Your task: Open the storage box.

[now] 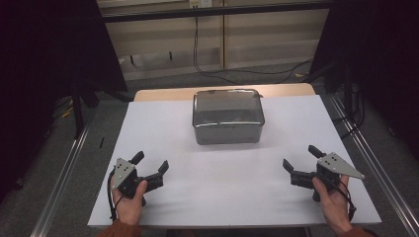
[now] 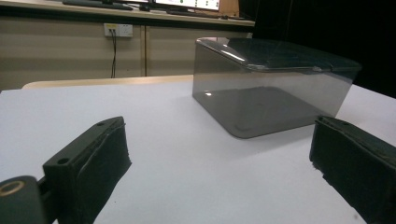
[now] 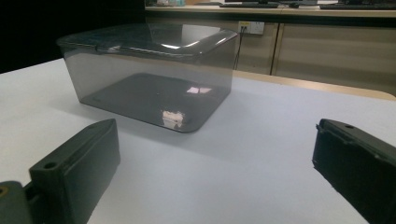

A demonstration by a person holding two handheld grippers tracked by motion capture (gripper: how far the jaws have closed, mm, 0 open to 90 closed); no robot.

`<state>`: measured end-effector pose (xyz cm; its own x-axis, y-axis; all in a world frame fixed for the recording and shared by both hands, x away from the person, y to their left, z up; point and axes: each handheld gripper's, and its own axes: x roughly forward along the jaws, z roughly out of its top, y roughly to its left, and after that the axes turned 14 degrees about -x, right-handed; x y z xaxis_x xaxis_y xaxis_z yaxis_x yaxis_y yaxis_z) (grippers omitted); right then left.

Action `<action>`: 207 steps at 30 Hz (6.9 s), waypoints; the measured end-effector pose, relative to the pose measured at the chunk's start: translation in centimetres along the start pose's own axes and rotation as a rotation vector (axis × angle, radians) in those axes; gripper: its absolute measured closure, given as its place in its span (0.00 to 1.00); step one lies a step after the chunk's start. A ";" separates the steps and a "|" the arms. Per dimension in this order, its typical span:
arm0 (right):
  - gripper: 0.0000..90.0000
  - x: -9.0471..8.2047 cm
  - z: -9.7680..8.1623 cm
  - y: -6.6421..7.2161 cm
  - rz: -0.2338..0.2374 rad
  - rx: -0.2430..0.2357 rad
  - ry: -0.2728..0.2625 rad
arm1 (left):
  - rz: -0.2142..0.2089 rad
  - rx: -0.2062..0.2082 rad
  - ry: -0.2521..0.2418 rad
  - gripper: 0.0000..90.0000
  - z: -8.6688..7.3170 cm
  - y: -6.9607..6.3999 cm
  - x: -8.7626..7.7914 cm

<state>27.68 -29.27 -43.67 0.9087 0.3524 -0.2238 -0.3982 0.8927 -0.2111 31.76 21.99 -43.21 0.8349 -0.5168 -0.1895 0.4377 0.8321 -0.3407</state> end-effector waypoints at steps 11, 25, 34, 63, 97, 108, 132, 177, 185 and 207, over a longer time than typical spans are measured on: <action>0.00 1.5 1.0 2.2 0.078 -0.048 -0.017 | 0.009 -0.006 -0.006 0.04 0.0 -0.3 0.0; 0.01 4.3 2.2 3.6 0.108 -0.115 0.002 | 0.001 0.005 0.005 0.04 0.0 -0.4 0.1; 0.02 6.3 3.0 4.3 0.135 -0.139 0.011 | 0.013 -0.027 0.015 0.04 0.0 -0.2 0.3; 0.06 10.5 5.7 5.8 0.103 -0.389 0.004 | 0.021 0.003 0.038 0.04 0.0 -0.2 0.6; 0.40 13.4 8.0 9.0 0.024 -1.037 0.020 | 0.004 0.025 0.046 0.04 0.1 -0.3 0.8; 0.52 14.1 7.4 10.3 0.005 -1.229 0.045 | -0.015 0.042 0.058 0.04 0.0 -0.4 0.8; 0.82 14.8 6.7 11.3 -0.024 -1.323 0.052 | -0.013 0.043 0.098 0.06 -0.1 -0.4 1.2; 0.91 14.4 7.9 10.8 -0.037 -1.344 0.025 | -0.144 0.069 0.062 0.03 1.5 -1.8 4.6; 0.91 14.4 8.1 10.8 -0.038 -1.339 0.022 | -0.140 0.122 0.065 0.03 2.3 -2.0 6.0; 0.91 14.3 9.1 10.5 -0.072 -1.320 -0.006 | -0.142 0.170 0.060 0.05 3.5 -2.7 9.9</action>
<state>37.65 -12.32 -40.39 0.9319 0.3206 -0.1696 -0.1684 -0.0316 -0.9852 39.98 15.37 -40.95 0.7415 -0.6382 -0.2071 0.6038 0.7693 -0.2088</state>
